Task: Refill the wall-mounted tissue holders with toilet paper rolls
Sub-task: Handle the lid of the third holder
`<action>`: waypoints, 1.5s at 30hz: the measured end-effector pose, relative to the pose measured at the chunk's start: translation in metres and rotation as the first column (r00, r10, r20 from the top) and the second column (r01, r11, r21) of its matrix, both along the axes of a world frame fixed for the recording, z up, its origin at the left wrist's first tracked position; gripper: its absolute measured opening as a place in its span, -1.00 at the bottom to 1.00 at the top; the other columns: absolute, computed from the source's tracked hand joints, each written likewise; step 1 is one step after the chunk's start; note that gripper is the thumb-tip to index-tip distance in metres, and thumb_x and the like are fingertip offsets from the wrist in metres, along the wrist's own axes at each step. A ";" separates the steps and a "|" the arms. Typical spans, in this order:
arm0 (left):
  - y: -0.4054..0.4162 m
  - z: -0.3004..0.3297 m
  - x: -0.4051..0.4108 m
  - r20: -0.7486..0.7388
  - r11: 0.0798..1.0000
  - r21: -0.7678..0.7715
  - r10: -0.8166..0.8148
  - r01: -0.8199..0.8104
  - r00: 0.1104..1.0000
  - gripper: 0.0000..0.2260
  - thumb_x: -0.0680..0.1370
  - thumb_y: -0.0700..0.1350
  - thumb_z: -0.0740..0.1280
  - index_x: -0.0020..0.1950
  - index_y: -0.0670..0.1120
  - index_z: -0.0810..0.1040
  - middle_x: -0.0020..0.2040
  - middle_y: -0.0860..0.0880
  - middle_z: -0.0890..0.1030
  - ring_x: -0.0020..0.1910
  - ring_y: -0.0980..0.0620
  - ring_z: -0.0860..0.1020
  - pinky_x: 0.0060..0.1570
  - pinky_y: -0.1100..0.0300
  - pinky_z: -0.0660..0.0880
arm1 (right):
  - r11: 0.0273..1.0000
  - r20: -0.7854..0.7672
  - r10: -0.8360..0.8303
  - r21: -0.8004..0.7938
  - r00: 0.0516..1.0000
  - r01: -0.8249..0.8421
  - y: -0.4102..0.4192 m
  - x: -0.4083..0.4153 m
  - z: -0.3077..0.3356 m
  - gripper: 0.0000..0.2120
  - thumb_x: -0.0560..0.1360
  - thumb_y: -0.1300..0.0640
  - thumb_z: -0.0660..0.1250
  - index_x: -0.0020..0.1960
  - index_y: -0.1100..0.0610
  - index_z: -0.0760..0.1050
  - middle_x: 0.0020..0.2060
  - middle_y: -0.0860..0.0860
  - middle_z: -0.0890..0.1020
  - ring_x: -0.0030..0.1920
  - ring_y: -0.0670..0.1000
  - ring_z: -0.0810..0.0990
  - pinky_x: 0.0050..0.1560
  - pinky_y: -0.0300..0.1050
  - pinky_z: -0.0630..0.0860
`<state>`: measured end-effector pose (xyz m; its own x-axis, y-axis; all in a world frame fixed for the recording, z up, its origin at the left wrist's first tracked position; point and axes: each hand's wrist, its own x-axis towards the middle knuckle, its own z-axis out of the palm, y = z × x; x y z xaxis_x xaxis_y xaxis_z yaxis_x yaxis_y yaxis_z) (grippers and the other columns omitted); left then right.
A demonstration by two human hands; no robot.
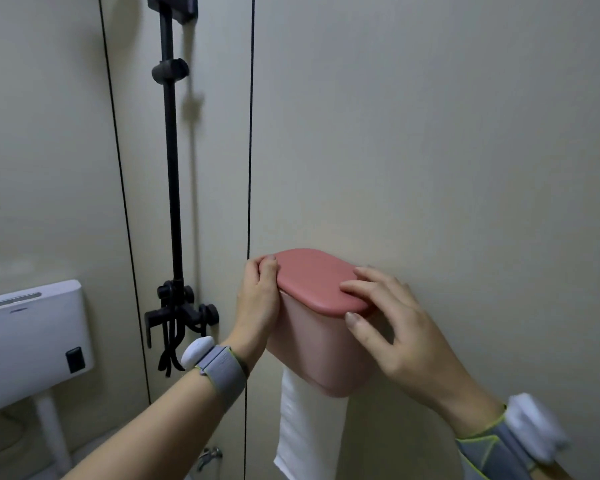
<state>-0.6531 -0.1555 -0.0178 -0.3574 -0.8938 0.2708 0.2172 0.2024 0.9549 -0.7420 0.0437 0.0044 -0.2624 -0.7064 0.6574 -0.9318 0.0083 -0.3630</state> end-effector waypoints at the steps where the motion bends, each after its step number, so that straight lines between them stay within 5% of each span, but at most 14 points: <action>1: 0.000 -0.001 -0.001 -0.008 1.000 0.003 0.003 -0.003 1.000 -0.67 0.41 0.23 0.17 0.05 0.13 0.53 0.03 0.13 0.60 0.15 0.05 0.52 0.26 0.02 0.42 | 1.000 -0.020 -0.003 -0.008 1.000 0.002 -0.003 0.005 -0.001 -0.58 0.51 -0.16 0.24 0.30 -0.02 0.51 0.37 -0.06 0.44 0.45 -0.10 0.30 0.47 -0.21 0.21; 6: 0.000 -0.001 -0.003 -0.011 1.000 0.004 0.000 0.000 1.000 -0.70 0.41 0.23 0.18 0.04 0.16 0.52 0.05 0.13 0.59 0.16 0.05 0.52 0.26 0.01 0.43 | 0.996 -0.068 -0.083 -0.036 0.994 0.081 -0.017 0.014 -0.002 -0.49 0.50 -0.25 0.18 0.29 0.03 0.52 0.33 -0.01 0.48 0.43 0.02 0.33 0.46 -0.04 0.27; 13: -0.003 -0.007 0.003 -0.022 0.999 -0.032 -0.012 0.012 1.000 -0.66 0.40 0.35 0.15 0.00 0.17 0.45 -0.04 0.13 0.58 0.04 0.10 0.52 0.11 0.05 0.42 | 0.997 -0.033 0.009 -0.081 0.999 -0.011 -0.019 0.004 0.002 -0.58 0.50 -0.16 0.25 0.23 0.05 0.55 0.24 -0.04 0.52 0.33 -0.03 0.40 0.38 -0.16 0.33; 20: -0.003 -0.010 0.007 0.006 0.992 -0.126 -0.014 0.015 1.000 -0.83 0.54 0.19 0.18 0.00 0.13 0.42 -0.06 0.16 0.56 -0.18 0.48 0.48 -0.05 0.18 0.36 | 0.997 -0.078 0.056 -0.050 0.995 -0.060 -0.010 -0.005 -0.002 -0.59 0.53 -0.13 0.25 0.26 0.08 0.54 0.24 -0.03 0.52 0.32 0.01 0.41 0.38 -0.05 0.34; 30: -0.008 -0.005 0.004 0.031 0.999 -0.041 -0.019 0.020 0.999 -0.87 0.55 0.11 0.23 0.00 0.14 0.53 -0.05 0.17 0.58 0.02 0.14 0.50 0.03 0.13 0.37 | 0.999 -0.131 0.043 0.016 0.990 -0.041 -0.014 -0.007 0.001 -0.58 0.55 -0.16 0.18 0.28 0.03 0.52 0.25 -0.06 0.51 0.32 -0.02 0.42 0.49 0.09 0.19; 36: -0.003 -0.004 0.008 0.036 0.996 -0.057 -0.061 0.063 0.997 -0.70 0.48 0.16 0.19 0.14 0.17 0.55 0.10 0.19 0.58 0.15 0.21 0.50 0.12 0.19 0.39 | 0.997 -0.138 0.061 0.045 0.989 -0.056 -0.009 -0.012 -0.005 -0.57 0.58 -0.16 0.13 0.32 0.02 0.49 0.30 -0.06 0.49 0.38 -0.03 0.39 0.53 0.04 0.13; 45: -0.002 0.007 0.017 0.190 0.984 -0.174 -0.007 0.041 0.982 -0.77 0.65 -0.03 0.15 0.24 0.09 0.53 0.04 0.27 0.53 0.09 0.23 0.47 0.01 0.30 0.38 | 0.984 -0.176 0.082 0.171 0.981 -0.051 -0.011 -0.018 0.009 -0.45 0.53 -0.28 0.08 0.36 -0.01 0.46 0.36 -0.08 0.47 0.41 -0.09 0.35 0.51 -0.10 0.16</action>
